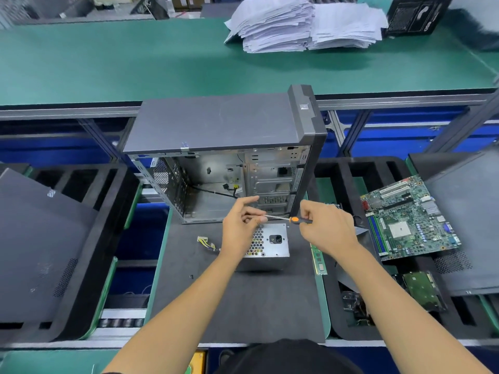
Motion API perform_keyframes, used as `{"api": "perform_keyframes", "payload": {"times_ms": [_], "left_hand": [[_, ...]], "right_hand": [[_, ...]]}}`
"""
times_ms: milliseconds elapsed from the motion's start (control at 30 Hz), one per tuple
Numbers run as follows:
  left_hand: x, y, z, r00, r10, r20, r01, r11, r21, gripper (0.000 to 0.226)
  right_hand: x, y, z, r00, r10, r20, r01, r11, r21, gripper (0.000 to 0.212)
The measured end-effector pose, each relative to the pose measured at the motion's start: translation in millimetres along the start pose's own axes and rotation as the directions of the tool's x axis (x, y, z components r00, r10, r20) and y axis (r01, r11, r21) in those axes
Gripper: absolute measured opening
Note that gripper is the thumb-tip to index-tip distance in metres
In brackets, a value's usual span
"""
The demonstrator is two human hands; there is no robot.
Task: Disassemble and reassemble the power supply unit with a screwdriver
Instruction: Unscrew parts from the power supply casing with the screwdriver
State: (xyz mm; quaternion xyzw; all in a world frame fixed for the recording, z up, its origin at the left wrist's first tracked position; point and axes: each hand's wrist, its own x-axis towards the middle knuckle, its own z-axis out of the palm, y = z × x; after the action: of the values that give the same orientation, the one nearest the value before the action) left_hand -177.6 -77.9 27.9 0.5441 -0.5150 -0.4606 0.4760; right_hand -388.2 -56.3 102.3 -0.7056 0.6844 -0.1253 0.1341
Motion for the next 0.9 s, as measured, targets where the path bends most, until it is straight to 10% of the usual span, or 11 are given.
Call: {"api": "perform_keyframes", "payload": {"times_ms": [900], "left_hand": [[0,0,0,0.994,0.002,0.109,-0.005,1.000,0.027,0.051]], "right_hand": [[20,-5,-26,0.985,-0.124,0.121,0.137,0.985,-0.104,0.021]]}}
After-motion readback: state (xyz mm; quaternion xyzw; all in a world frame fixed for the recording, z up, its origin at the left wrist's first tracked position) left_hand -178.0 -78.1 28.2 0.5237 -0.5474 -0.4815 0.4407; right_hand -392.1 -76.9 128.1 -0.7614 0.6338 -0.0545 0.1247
